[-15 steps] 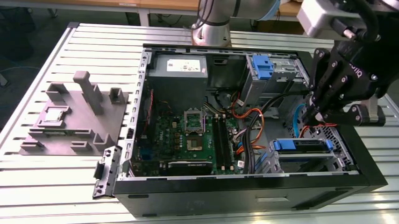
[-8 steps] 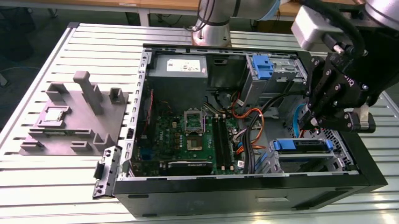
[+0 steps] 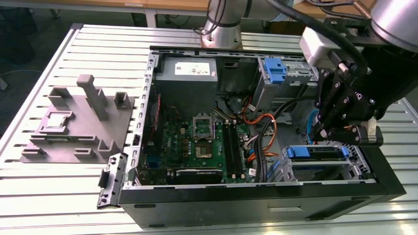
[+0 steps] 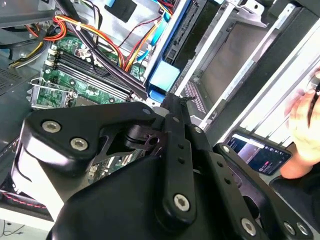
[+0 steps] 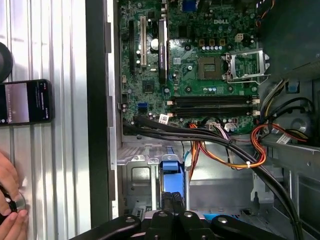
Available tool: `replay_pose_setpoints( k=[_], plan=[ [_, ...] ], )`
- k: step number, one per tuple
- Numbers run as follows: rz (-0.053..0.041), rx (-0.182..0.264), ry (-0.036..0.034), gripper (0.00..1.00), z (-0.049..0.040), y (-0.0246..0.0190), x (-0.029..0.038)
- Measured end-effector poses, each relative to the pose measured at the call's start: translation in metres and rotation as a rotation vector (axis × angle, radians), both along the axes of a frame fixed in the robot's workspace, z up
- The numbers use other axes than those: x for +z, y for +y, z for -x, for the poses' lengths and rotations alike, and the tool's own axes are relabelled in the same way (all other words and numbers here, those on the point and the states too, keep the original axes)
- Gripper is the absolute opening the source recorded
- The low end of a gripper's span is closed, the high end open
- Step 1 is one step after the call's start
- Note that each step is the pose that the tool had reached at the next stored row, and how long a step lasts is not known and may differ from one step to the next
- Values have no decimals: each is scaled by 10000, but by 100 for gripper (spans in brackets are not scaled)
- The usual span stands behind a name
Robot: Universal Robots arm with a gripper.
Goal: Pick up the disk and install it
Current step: 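Insert the disk into the insertion slot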
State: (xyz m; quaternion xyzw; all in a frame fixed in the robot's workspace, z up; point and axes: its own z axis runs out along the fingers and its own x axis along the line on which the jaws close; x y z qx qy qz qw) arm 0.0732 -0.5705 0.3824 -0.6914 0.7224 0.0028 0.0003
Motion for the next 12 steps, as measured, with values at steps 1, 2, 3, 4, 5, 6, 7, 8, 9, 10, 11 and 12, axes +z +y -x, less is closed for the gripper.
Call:
replay_pose_setpoints(
  k=[1, 2, 3, 4, 5, 6, 7, 8, 9, 10, 11, 12],
  plan=[
    [0, 0, 0, 10, 0, 0, -19],
    [-1, 0, 0, 10, -1, 0, -37],
    [0, 0, 0, 10, -1, 0, -55],
    [0, 0, 0, 10, -2, 0, -73],
    [1, 0, 0, 10, -3, 0, -91],
    [1, 0, 0, 10, -3, 0, -109],
    [0, 0, 0, 10, -3, 0, -127],
    [0, -1, 0, 10, -3, 0, -145],
    [0, 0, 0, 10, -3, 0, -157],
    [1, 0, 0, 10, -4, 0, -157],
    [2, 0, 0, 10, -4, 0, -157],
    [3, 0, 0, 10, -4, 0, -157]
  ],
)
